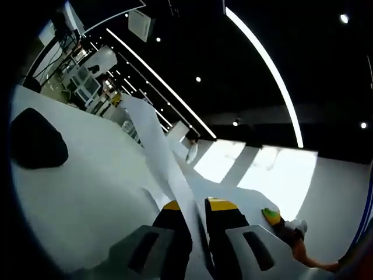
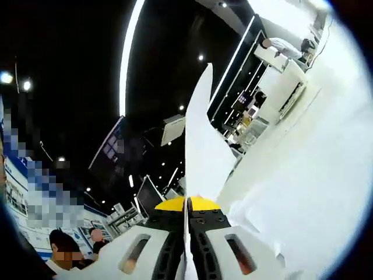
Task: Organize the stack of printing papers by aligning and flattening the scattered papers on the table
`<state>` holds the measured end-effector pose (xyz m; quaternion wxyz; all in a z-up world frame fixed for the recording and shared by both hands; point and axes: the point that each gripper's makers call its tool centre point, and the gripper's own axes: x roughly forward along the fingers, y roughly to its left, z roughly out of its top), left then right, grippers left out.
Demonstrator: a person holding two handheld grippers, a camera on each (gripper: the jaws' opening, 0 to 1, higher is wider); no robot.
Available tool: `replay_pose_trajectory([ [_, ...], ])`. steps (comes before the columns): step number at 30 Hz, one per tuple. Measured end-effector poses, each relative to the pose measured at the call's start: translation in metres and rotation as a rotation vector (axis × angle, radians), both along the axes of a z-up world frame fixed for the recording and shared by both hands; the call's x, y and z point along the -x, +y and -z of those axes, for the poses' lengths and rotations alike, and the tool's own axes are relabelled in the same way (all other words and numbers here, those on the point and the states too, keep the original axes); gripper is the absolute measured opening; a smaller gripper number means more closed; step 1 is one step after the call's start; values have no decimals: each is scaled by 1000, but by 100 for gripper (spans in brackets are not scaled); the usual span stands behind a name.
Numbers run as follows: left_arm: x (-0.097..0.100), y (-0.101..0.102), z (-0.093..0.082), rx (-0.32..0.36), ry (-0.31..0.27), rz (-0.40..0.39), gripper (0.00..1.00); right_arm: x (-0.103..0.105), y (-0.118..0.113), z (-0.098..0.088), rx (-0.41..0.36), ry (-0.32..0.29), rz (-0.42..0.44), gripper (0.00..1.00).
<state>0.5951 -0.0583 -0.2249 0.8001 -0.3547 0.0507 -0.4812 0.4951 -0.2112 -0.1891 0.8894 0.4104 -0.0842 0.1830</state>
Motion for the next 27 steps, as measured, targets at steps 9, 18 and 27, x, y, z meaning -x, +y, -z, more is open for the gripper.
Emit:
replay_pose_trajectory([
  [9,0,-1,0,6,2,2,14,3,11,2,-4,0,-48,0],
  [18,0,-1,-1,18,4,6,16,2,26,5,53,-6,-67,0],
  [27,1,-2,-2,24,-1,4,18,2,32,10,98,-2,-71,0],
])
